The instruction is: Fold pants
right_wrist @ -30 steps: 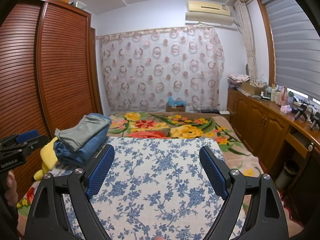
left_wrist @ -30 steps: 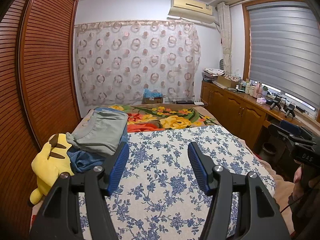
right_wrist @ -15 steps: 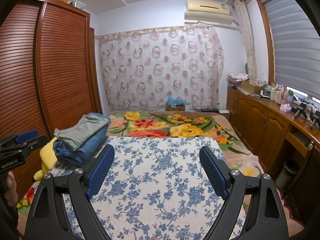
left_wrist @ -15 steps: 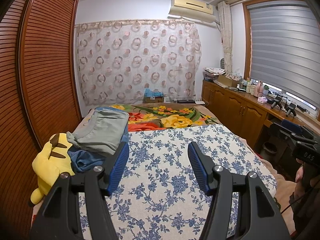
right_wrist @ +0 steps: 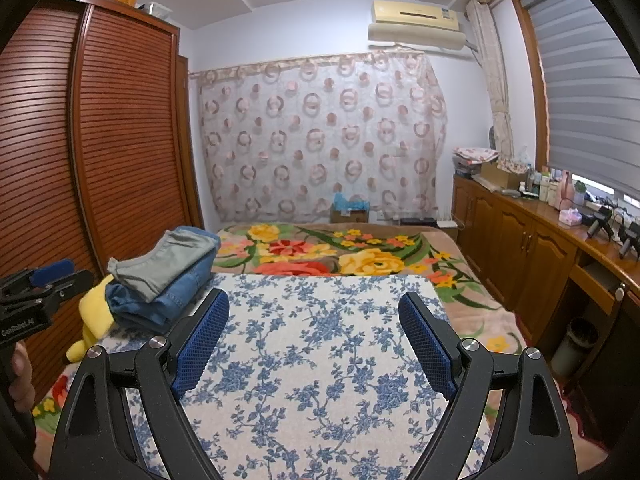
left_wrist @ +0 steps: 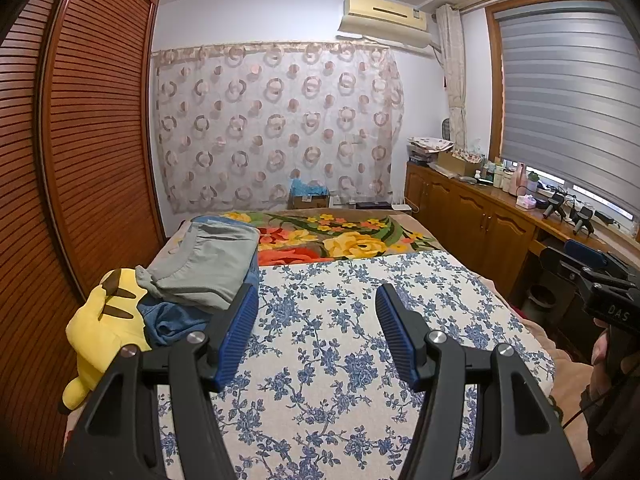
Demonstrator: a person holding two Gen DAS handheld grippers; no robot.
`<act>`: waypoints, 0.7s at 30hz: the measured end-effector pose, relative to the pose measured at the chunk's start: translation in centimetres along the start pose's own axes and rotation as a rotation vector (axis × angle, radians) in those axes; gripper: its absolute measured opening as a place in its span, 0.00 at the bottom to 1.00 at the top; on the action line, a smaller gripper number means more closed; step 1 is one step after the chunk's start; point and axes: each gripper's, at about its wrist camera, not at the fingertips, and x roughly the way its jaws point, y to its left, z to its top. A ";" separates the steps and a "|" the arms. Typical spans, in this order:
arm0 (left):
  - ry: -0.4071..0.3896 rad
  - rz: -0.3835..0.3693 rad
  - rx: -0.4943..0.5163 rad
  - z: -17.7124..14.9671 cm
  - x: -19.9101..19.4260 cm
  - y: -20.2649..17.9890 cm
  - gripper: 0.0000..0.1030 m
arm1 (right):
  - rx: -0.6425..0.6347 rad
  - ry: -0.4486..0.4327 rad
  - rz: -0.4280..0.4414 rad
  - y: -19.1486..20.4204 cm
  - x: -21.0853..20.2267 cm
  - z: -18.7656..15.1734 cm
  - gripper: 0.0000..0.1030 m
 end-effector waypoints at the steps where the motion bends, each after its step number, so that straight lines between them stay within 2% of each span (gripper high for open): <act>1: 0.000 0.000 0.000 0.0 0.0 0.0 0.59 | 0.000 -0.001 0.001 0.0 0.0 0.0 0.86; 21: 0.002 0.007 -0.004 0.4 -0.2 1.0 0.59 | 0.001 -0.001 -0.001 0.1 0.1 -0.1 0.86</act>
